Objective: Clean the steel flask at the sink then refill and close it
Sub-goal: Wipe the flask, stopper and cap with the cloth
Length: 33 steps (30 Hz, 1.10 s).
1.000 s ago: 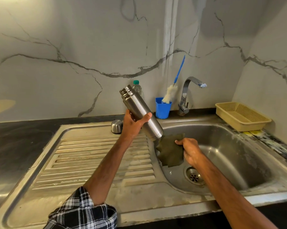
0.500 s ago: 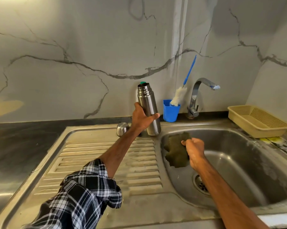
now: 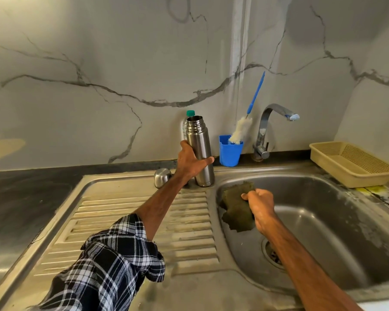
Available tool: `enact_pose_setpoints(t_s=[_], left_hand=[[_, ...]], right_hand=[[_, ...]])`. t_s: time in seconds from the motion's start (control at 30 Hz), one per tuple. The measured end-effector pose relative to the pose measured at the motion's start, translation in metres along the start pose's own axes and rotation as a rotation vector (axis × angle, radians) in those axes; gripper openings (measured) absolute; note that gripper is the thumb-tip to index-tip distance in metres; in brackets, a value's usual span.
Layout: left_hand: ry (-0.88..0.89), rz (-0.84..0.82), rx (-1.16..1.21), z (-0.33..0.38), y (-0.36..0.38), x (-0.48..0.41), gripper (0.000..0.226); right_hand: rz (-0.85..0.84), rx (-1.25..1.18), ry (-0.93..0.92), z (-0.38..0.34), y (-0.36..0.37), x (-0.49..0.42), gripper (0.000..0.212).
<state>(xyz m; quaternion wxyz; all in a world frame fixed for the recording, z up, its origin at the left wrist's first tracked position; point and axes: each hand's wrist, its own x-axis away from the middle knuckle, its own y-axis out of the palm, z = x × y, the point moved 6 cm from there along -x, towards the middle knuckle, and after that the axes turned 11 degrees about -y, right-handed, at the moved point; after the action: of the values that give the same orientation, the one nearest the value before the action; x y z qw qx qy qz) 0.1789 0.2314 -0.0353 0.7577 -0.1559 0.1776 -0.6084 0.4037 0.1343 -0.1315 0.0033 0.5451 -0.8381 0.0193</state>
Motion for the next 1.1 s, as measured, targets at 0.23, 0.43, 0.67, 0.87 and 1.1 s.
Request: enact_pose_setpoints(t_s=[0.23,0.43,0.67,0.87,1.1], left_hand=[[0.036,0.006,-0.041,0.005,0.002,0.004,0.095],[0.035,0.003,-0.074,0.008,0.003,0.004,0.095],[-0.049,-0.033,-0.08,0.005,0.002,0.004,0.093],[-0.06,-0.067,-0.308,-0.005,0.002,0.003,0.089],[0.045,-0.212,-0.923,-0.024,-0.01,0.002,0.048]], right_hand=[[-0.001,0.005,0.013,0.001,0.001,0.001,0.007],[-0.018,0.018,0.021,0.001,0.001,-0.001,0.008],[-0.027,0.038,0.02,0.001,0.002,-0.002,0.005],[-0.013,0.046,0.006,0.001,0.0,-0.003,0.006],[0.0,0.016,-0.004,-0.002,-0.002,-0.004,0.007]])
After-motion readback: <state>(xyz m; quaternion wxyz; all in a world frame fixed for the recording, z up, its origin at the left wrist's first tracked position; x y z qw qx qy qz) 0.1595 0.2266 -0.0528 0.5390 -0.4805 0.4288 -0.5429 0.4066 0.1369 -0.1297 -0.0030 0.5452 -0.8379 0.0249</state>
